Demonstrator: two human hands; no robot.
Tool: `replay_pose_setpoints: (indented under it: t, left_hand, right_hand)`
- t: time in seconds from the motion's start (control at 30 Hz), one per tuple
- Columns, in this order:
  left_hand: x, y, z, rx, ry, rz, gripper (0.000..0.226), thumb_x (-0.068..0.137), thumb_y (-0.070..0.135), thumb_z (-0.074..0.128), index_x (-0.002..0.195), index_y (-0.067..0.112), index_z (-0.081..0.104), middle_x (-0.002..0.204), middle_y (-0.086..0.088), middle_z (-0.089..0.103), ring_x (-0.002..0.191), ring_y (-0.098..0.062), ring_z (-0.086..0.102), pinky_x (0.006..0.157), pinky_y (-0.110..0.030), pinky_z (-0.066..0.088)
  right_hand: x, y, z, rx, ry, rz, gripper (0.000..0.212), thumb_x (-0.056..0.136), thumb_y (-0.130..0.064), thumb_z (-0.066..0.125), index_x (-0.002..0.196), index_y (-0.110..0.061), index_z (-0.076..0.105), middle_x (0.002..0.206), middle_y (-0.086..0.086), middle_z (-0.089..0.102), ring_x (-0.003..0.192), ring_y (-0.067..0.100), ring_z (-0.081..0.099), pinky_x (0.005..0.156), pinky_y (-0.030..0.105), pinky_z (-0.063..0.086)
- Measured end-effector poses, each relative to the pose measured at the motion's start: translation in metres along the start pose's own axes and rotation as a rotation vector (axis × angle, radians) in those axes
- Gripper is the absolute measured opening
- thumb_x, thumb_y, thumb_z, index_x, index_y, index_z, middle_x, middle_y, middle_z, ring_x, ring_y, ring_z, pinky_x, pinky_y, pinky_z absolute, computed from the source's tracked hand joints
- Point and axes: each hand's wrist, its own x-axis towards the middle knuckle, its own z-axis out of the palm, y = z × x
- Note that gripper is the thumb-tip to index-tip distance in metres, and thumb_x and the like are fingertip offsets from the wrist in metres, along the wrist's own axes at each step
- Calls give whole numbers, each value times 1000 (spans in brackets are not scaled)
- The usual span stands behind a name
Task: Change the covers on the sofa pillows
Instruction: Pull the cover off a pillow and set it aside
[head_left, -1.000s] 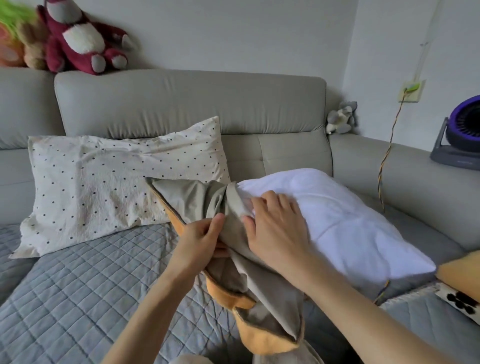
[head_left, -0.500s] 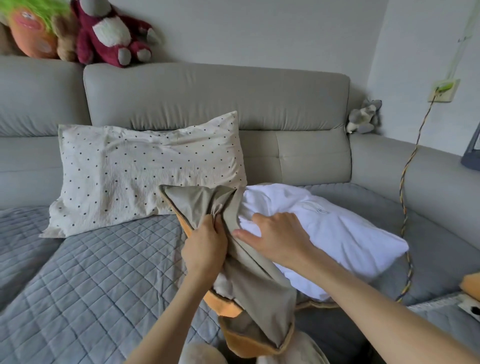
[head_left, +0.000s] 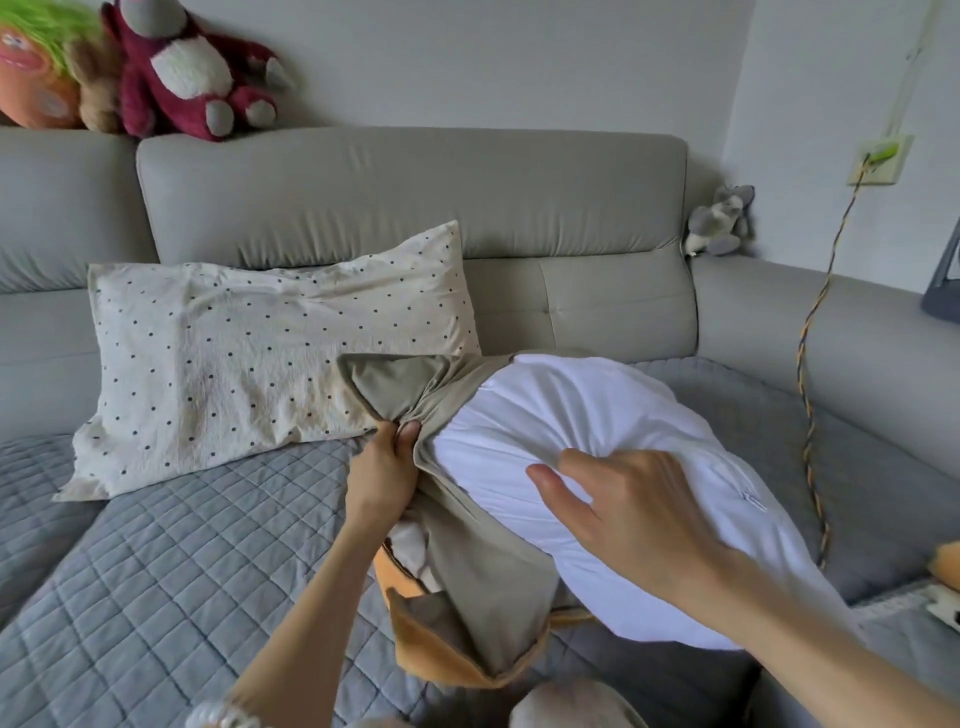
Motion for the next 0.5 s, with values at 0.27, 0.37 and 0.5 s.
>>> replay_pose_setpoints:
  t: [0.27, 0.37, 0.5]
  left_hand:
    - [-9, 34, -20, -100, 125, 106, 32, 83, 43, 63, 87, 15, 48, 73, 3, 54, 74, -23, 53, 64, -32, 38]
    - [-3, 43, -37, -258, 256, 58, 70, 70, 60, 62, 123, 21, 39, 111, -1, 49, 101, -18, 49, 87, -34, 41]
    - [17, 45, -36, -211, 109, -113, 77, 80, 58, 58, 138, 16, 29, 125, -7, 53, 115, -26, 52, 92, -33, 41]
  right_hand:
    - [-1, 31, -2, -18, 55, 100, 39, 85, -39, 48, 56, -22, 29, 40, -3, 29, 35, 16, 33, 40, 20, 18]
    - [-1, 28, 9, 7, 48, 53, 37, 86, -39, 50, 56, -17, 43, 51, -5, 42, 44, 14, 42, 40, 20, 27]
    - [-3, 14, 16, 13, 35, -87, 17, 86, -29, 56, 82, -13, 60, 80, 0, 55, 66, 17, 48, 59, 26, 40]
